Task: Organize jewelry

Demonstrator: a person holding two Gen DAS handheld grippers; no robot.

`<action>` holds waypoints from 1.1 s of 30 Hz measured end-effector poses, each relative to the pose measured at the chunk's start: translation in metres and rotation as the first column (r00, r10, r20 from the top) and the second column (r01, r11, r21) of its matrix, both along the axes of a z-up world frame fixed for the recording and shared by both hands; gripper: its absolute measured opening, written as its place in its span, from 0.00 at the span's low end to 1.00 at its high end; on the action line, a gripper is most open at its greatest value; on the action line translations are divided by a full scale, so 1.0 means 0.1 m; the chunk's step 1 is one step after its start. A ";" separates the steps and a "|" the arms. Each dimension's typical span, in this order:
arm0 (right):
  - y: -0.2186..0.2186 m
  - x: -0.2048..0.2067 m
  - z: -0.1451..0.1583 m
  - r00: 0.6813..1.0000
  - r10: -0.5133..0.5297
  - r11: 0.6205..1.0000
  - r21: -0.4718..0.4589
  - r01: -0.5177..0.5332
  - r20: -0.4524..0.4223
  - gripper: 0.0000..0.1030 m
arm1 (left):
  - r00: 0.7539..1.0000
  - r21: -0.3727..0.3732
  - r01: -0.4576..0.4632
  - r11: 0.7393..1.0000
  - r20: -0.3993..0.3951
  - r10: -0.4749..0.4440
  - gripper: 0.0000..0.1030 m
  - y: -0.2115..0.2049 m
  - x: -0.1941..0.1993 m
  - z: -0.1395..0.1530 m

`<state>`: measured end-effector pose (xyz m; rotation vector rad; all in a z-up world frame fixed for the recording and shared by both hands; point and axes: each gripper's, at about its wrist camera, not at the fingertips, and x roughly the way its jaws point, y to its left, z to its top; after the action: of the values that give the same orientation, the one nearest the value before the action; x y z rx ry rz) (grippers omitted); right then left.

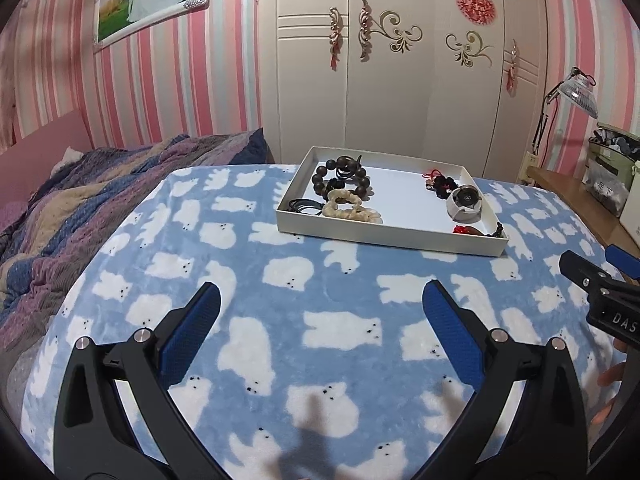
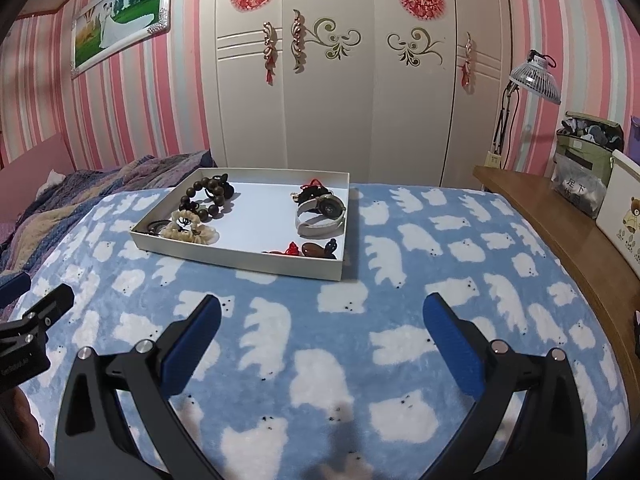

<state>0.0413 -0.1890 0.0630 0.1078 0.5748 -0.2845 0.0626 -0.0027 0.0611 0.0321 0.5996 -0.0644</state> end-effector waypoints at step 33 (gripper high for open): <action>0.04 0.02 -0.06 1.000 -0.009 1.000 -0.016 0.008 -0.006 0.98 | 1.000 0.020 -0.008 1.000 0.015 0.007 0.97 -0.02 -0.04 -0.01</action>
<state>0.0429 -0.1854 0.0575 0.0938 0.5784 -0.2978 0.0583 -0.0046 0.0603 0.0495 0.5853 -0.0508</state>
